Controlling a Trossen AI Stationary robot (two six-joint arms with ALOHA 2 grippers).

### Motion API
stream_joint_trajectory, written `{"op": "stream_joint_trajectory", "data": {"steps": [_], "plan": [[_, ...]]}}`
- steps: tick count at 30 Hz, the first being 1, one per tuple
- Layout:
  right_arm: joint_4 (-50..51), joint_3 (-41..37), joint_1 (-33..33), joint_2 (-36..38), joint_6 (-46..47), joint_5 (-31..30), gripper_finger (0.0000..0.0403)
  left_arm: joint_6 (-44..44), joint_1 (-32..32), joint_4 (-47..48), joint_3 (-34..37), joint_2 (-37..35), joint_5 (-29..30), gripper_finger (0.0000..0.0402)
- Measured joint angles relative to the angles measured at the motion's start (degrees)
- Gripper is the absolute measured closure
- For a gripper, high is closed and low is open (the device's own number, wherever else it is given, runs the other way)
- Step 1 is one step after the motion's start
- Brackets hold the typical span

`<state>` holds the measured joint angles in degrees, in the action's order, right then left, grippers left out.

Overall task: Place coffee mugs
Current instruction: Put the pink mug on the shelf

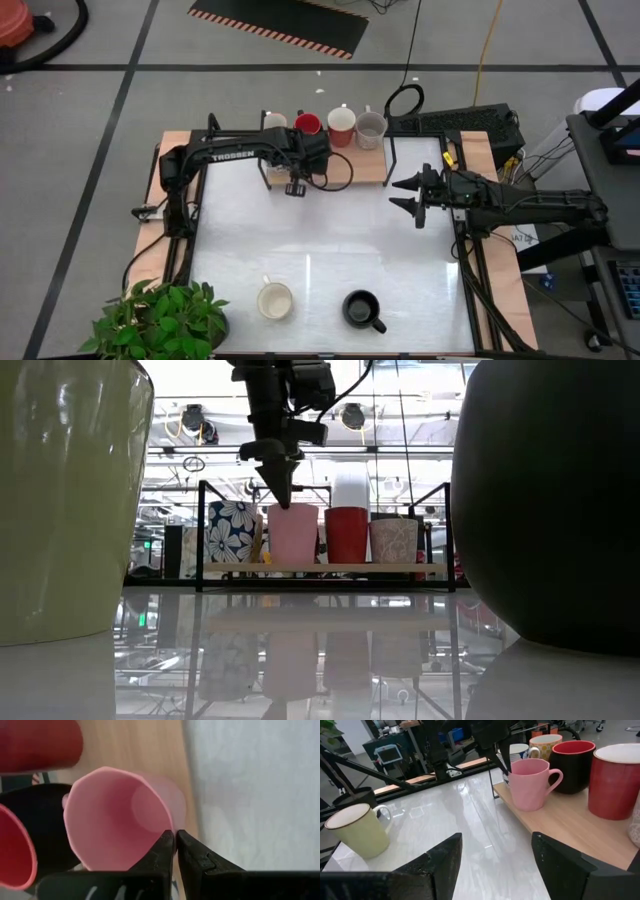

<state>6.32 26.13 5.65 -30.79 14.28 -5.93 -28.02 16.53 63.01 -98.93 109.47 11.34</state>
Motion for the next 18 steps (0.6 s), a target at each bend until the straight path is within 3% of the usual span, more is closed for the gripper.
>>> {"op": "stream_joint_trajectory", "data": {"steps": [18], "plan": [[0.01,0.0,0.0,0.0,0.0,-0.02,0.0172,1.91,-0.19,0.87,0.11,0.07,2.58,0.038]]}}
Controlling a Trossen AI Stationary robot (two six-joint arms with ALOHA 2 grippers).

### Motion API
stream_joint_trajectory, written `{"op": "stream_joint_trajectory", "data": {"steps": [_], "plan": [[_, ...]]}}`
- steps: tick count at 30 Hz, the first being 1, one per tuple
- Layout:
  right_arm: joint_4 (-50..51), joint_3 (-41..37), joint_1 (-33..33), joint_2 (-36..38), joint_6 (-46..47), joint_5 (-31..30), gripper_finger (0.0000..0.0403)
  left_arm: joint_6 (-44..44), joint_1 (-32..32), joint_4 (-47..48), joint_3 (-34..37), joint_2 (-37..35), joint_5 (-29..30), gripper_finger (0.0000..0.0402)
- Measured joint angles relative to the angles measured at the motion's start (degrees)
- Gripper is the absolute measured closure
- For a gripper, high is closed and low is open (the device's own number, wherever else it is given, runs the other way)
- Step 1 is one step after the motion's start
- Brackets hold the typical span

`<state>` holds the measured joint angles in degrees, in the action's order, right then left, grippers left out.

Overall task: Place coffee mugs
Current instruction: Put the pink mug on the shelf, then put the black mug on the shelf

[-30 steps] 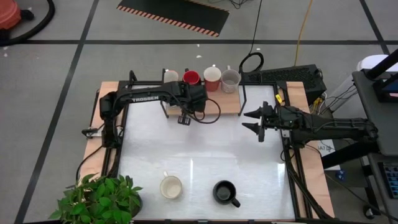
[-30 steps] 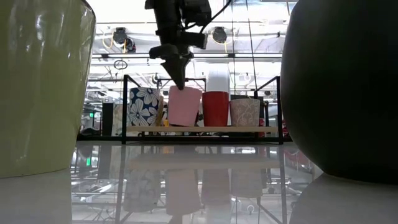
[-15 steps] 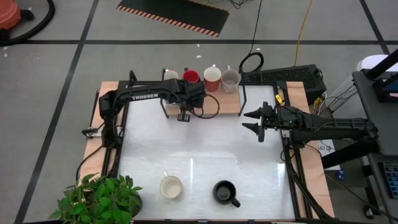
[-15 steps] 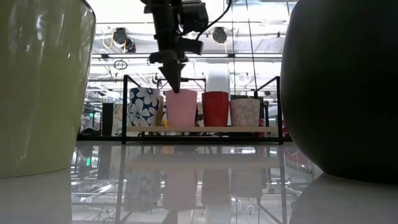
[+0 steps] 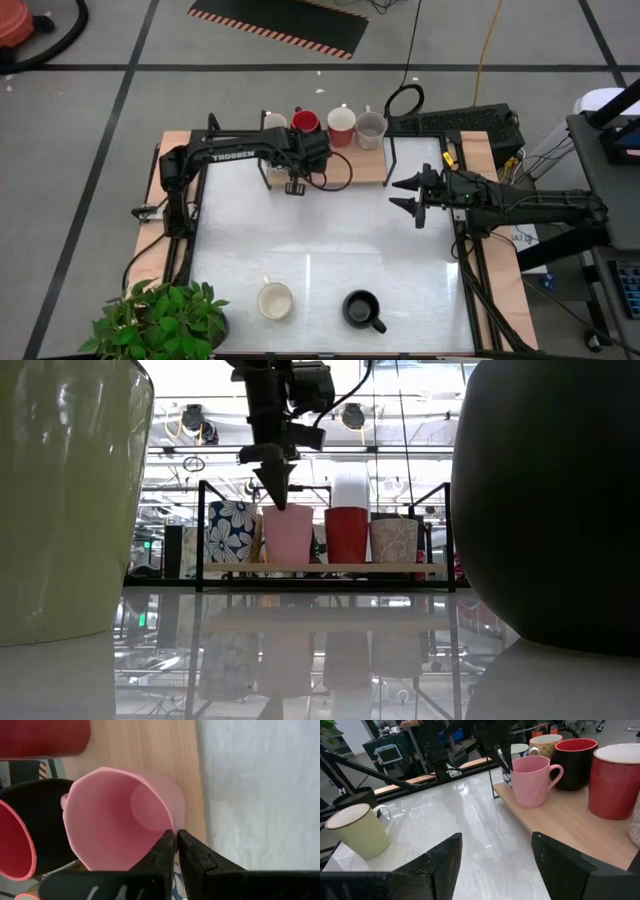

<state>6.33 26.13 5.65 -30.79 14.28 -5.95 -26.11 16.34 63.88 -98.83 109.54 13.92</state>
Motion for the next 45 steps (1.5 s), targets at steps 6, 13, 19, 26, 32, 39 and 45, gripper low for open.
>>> {"op": "stream_joint_trajectory", "data": {"steps": [6,13,19,26,32,39,45], "plan": [[0.0,0.0,0.0,0.0,0.01,0.02,0.0172,2.23,-1.98,0.79,0.1,0.15,7.55,0.0375],[-0.02,0.0,-0.01,0.01,0.57,0.02,0.0172,3.27,-4.38,0.51,0.09,0.14,14.9,0.0318],[-0.02,0.0,-0.02,0.0,0.73,0.08,0.0172,6.6,-6.08,0.6,0.02,-1.66,15.71,0.0253],[-0.24,0.0,-0.02,0.02,1.49,0.22,0.0172,17.26,-9.51,2.05,0.0,-5.87,15.76,0.0214],[-0.42,0.0,-0.02,0.02,1.51,0.24,0.0172,25.31,-15.82,5.83,0.0,-9.49,15.73,0.0213],[-0.75,0.0,-0.02,0.02,1.51,0.24,0.0172,32.11,-23.76,7.52,-0.02,-11.27,15.67,0.0213],[-0.99,0.0,-0.02,0.0,3.1,1.13,0.0172,38.01,-30.08,7.56,-0.02,-11.47,14.48,0.0213]]}}
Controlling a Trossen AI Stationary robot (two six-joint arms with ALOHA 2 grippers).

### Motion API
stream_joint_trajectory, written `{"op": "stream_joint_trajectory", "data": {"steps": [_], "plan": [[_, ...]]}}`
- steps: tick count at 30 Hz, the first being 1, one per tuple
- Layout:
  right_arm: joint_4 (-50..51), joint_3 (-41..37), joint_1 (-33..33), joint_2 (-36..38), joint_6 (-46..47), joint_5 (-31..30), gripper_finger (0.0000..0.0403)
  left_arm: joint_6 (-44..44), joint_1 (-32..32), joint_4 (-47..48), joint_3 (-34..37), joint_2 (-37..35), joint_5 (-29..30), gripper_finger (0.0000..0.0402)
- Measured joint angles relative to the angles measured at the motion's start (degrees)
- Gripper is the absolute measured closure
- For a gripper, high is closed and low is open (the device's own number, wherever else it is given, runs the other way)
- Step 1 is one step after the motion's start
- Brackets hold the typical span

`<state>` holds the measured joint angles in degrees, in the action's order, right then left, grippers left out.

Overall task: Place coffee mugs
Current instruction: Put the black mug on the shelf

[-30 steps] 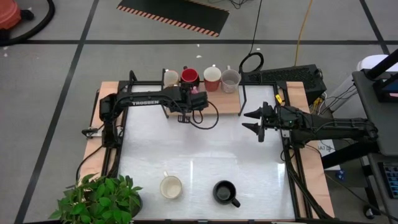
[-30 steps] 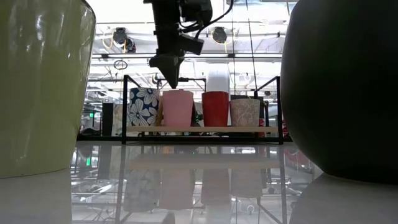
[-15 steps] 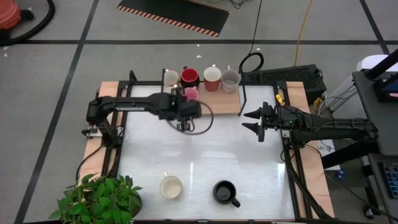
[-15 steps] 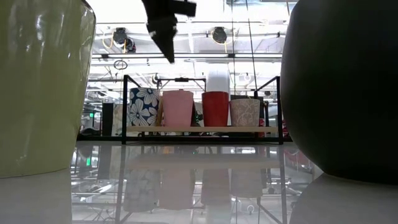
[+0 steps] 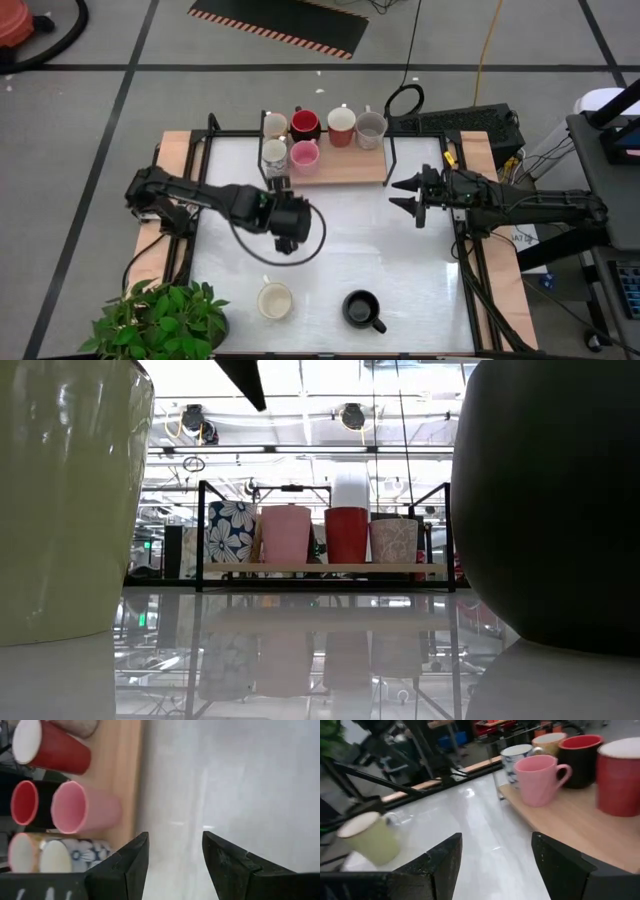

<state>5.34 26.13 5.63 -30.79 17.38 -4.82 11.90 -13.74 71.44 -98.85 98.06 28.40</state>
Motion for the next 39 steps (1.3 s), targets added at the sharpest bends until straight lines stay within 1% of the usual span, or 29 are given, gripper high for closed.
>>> {"op": "stream_joint_trajectory", "data": {"steps": [7,9,13,18,24,26,29,31,33,36,39], "plan": [[-4.88,0.0,-0.06,0.0,4.44,9.47,0.0172,7.99,-6.89,-0.27,0.0,0.02,0.06,0.0213],[-6.34,0.0,-0.37,0.0,5.05,10.91,0.0172,9.15,-8.51,-1.54,0.0,0.02,0.08,0.0213],[-8.79,0.0,-1.6,0.0,5.53,11.0,0.0172,9.68,-11.1,-6.31,0.0,0.35,0.22,0.0213],[-11.27,0.0,-3.17,0.02,5.96,10.98,0.0172,6.58,-14.06,-15.92,0.0,0.72,0.22,0.0213],[-10.51,0.0,-4.29,-0.16,5.92,10.93,0.0172,-3.7,-16.11,-24.74,-0.02,3.22,-0.03,0.0213],[-9.79,0.0,-4.59,-0.48,5.95,10.88,0.0172,-6.49,-15.98,-25.87,0.02,4.54,-2.15,0.0213],[-8.13,0.0,-5.2,-1.01,6.18,10.76,0.0172,-10.73,-15.0,-28.47,0.01,6.37,-7.7,0.0213],[-6.74,0.0,-5.57,-1.3,6.66,10.65,0.0172,-13.9,-14.25,-32.1,0.02,7.82,-10.84,0.0213],[-5.95,0.0,-5.84,-1.93,7.23,10.57,0.0172,-17.75,-13.51,-36.2,0.0,9.25,-14.95,0.0213],[-5.93,0.0,-5.92,-2.66,7.46,10.51,0.0172,-23.09,-12.55,-42.06,0.0,11.3,-22.7,0.0213],[-5.9,0.0,-6.02,-3.31,7.86,10.5,0.0172,-26.92,-11.78,-44.17,0.0,13.04,-27.64,0.0213]]}}
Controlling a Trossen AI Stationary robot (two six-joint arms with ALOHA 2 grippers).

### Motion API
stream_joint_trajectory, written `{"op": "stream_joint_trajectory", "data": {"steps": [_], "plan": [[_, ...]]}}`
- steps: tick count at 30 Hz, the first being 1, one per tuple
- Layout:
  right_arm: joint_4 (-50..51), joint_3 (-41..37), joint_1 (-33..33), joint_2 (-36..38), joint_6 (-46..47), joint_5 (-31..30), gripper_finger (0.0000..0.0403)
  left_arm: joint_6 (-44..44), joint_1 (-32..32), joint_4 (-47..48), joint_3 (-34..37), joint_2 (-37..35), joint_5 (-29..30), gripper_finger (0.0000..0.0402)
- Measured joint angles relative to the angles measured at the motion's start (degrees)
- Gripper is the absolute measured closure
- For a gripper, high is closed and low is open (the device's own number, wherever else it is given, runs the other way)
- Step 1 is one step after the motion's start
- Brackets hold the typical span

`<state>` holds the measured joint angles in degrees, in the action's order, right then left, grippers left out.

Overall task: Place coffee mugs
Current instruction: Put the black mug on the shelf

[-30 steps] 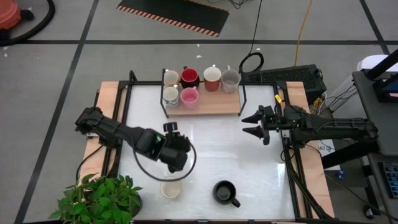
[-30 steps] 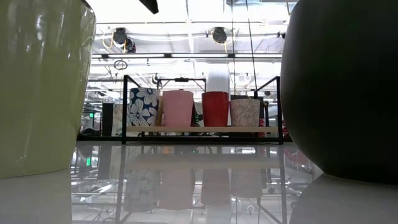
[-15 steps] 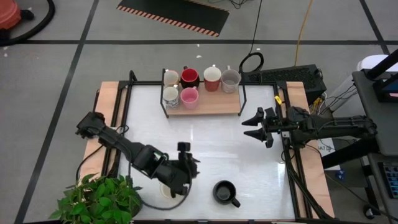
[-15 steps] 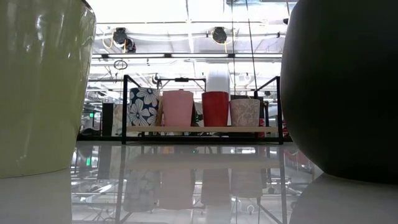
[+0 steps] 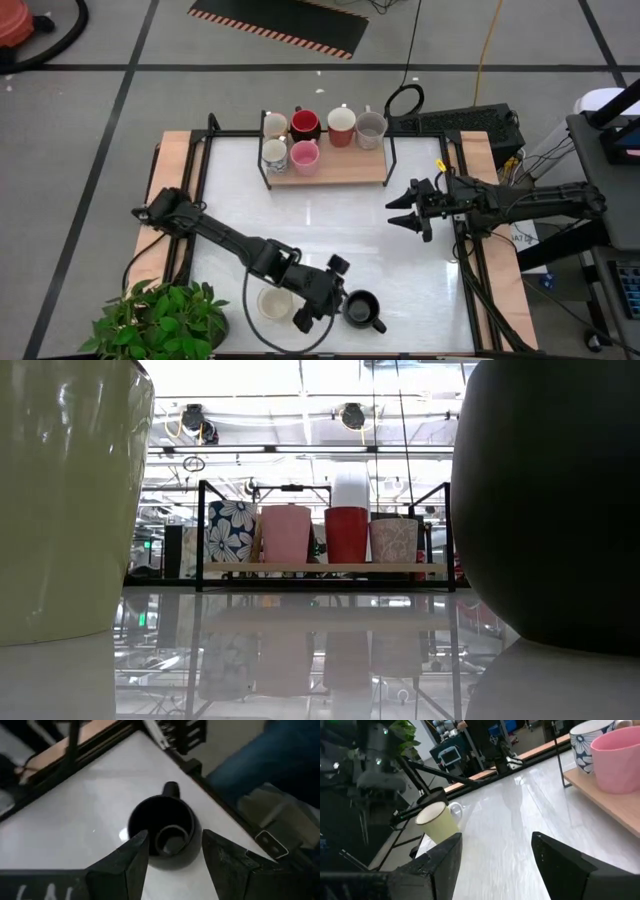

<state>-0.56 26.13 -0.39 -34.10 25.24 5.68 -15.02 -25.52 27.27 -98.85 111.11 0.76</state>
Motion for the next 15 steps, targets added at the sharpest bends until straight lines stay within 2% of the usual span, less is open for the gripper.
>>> {"op": "stream_joint_trajectory", "data": {"steps": [8,12,15], "plan": [[0.17,0.0,-0.12,-1.73,0.47,-0.03,0.0172,-9.7,1.27,-0.09,0.0,5.99,-3.71,0.0213],[0.18,0.0,-0.12,-2.28,0.31,-0.03,0.0172,-15.97,0.67,-0.48,0.02,9.19,-3.83,0.0213],[0.21,0.0,-0.12,-2.37,-0.13,-0.05,0.0172,-17.56,0.64,-1.63,0.0,10.29,-2.15,0.0213]]}}
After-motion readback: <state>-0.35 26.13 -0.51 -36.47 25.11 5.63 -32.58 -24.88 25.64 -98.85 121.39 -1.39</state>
